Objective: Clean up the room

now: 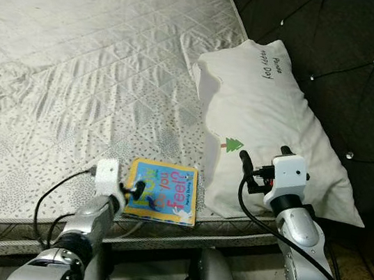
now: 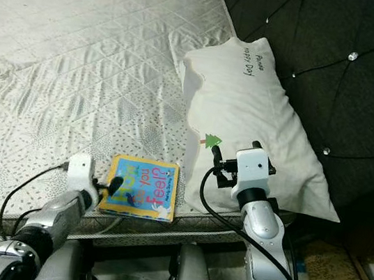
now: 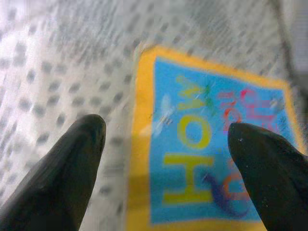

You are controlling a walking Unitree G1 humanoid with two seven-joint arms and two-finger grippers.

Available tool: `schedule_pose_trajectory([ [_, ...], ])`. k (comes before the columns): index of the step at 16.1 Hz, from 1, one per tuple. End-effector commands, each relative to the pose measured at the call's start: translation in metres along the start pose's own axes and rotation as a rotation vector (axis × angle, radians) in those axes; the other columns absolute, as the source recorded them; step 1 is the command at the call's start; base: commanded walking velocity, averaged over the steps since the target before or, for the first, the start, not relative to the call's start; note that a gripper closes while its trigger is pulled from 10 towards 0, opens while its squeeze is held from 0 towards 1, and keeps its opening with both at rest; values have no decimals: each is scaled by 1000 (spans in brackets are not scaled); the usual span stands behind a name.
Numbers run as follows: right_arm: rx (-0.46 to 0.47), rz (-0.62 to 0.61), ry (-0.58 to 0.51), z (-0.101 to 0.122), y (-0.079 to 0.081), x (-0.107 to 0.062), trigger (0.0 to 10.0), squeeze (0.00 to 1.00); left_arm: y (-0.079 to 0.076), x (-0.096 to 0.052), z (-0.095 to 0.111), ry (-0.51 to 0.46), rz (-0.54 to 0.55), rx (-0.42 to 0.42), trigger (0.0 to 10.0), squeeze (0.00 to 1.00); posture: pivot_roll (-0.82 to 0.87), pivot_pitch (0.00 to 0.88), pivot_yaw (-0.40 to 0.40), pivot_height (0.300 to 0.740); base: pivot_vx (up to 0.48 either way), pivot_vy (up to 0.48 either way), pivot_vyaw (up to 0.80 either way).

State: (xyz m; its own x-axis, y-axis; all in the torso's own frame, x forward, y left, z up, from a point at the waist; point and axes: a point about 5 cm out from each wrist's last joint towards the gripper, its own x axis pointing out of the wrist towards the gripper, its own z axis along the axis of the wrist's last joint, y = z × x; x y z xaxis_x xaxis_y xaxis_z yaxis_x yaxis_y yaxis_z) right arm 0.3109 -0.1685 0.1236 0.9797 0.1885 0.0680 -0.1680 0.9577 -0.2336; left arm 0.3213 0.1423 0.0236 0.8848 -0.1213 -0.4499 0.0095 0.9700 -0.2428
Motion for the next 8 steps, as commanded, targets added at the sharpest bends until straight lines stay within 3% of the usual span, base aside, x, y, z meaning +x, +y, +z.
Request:
schedule_pose_trajectory([
  [1, -5, 5, 3, -2, 0, 0, 10000, 0, -2, 0, 3, -14, 0, 21, 10000, 0, -77, 130, -50, 615, 0, 0, 0],
  [4, -9, 9, -1, -2, -1, 3, 10000, 0, 1, -8, 7, -62, 35, 49, 10000, 0, -57, 123, -52, 615, 0, 0, 0],
  [7, 4, -16, -4, 0, -8, 9, 10000, 0, 11, -30, 19, -151, 87, 70, 10000, 0, -32, 116, -51, 615, 0, 0, 0],
  [8, 51, -30, 8, 0, -9, 12, 10000, 0, 13, -49, 27, -227, 94, 102, 10000, 0, -14, 113, -55, 615, 0, 0, 0],
])
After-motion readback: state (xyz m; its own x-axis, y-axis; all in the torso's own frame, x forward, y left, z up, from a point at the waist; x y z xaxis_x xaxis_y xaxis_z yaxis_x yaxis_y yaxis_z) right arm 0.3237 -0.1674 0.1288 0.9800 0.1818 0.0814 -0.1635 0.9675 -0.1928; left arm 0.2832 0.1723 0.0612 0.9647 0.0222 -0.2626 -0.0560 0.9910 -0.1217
